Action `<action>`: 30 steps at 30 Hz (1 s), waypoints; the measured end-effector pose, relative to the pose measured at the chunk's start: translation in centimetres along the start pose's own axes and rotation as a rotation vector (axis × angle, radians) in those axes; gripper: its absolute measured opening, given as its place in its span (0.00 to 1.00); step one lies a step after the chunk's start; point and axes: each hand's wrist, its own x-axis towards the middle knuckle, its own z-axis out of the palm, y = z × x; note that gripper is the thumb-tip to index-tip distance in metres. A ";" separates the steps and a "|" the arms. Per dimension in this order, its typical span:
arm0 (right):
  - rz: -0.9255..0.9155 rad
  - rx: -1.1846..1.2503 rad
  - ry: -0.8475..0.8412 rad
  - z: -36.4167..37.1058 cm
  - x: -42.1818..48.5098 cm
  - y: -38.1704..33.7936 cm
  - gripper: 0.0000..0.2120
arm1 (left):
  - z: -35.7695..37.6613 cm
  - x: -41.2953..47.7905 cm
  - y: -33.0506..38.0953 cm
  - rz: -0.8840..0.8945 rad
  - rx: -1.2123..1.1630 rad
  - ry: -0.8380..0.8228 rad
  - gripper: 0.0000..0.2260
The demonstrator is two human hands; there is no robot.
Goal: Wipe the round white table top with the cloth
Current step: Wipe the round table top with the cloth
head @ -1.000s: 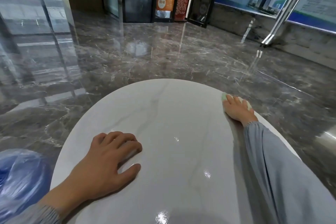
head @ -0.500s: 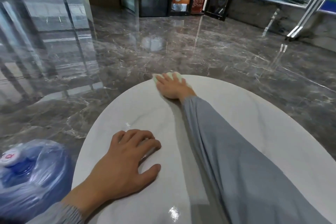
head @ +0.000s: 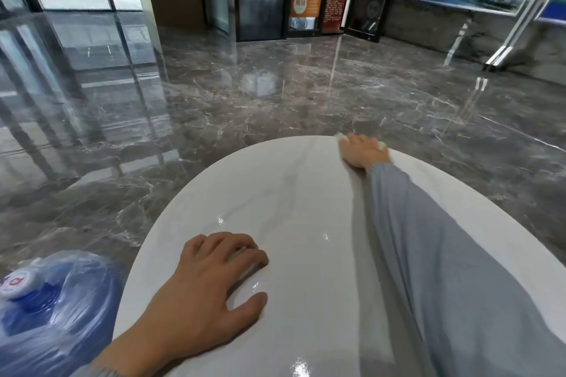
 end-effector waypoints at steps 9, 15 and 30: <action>0.351 0.033 0.023 -4.2 -4.0 16.4 0.37 | 0.1 0.0 0.0 0.001 0.004 0.005 0.18; 0.293 -0.071 -0.020 -3.0 -1.4 13.4 0.39 | 0.3 0.1 0.3 0.011 -0.006 0.000 0.18; -0.981 -0.288 -0.304 8.4 -16.5 -20.1 0.27 | 0.3 0.2 -0.4 0.023 -0.027 0.006 0.19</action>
